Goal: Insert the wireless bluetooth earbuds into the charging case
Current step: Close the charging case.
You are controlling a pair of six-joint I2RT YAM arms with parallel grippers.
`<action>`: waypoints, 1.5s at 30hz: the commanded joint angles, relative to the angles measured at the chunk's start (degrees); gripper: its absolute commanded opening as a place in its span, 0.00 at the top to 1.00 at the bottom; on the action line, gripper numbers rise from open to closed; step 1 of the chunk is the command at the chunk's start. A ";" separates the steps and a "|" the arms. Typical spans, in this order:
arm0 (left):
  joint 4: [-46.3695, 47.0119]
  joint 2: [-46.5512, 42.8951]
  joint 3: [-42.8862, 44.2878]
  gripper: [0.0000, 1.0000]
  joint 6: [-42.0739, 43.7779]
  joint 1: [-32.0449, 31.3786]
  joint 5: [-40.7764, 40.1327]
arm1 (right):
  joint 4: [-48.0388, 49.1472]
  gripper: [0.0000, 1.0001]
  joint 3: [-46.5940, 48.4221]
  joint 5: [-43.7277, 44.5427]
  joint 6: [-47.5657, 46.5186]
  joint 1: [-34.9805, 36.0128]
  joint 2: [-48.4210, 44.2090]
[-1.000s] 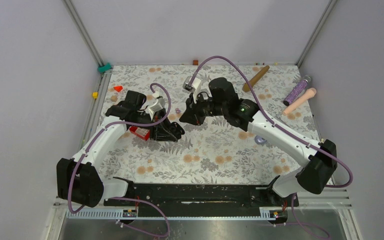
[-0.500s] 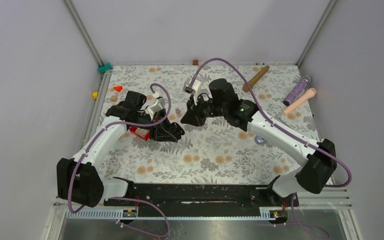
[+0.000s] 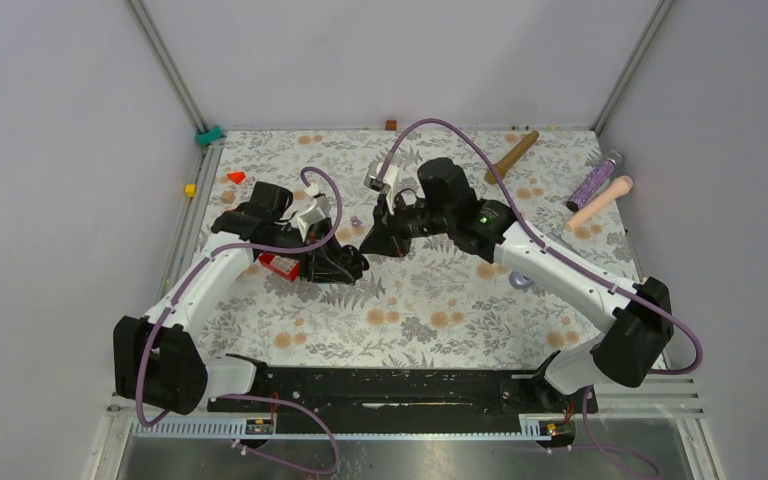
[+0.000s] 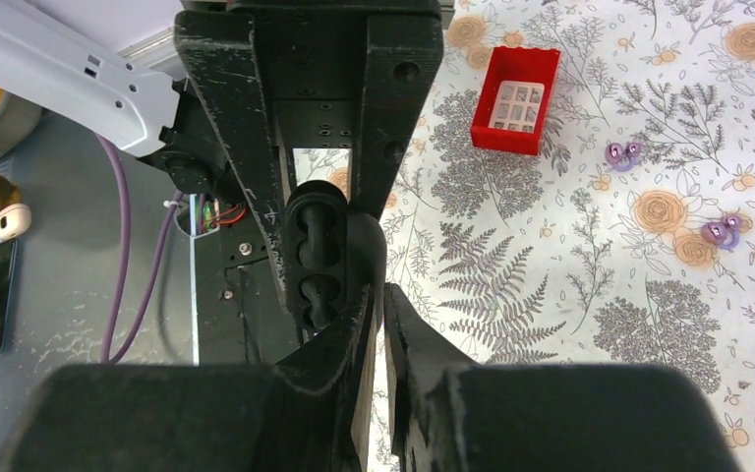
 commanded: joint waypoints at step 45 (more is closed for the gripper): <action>1.18 -0.81 0.29 1.00 1.35 -0.20 2.40 | 1.08 0.85 0.25 -9.18 0.15 0.89 -0.59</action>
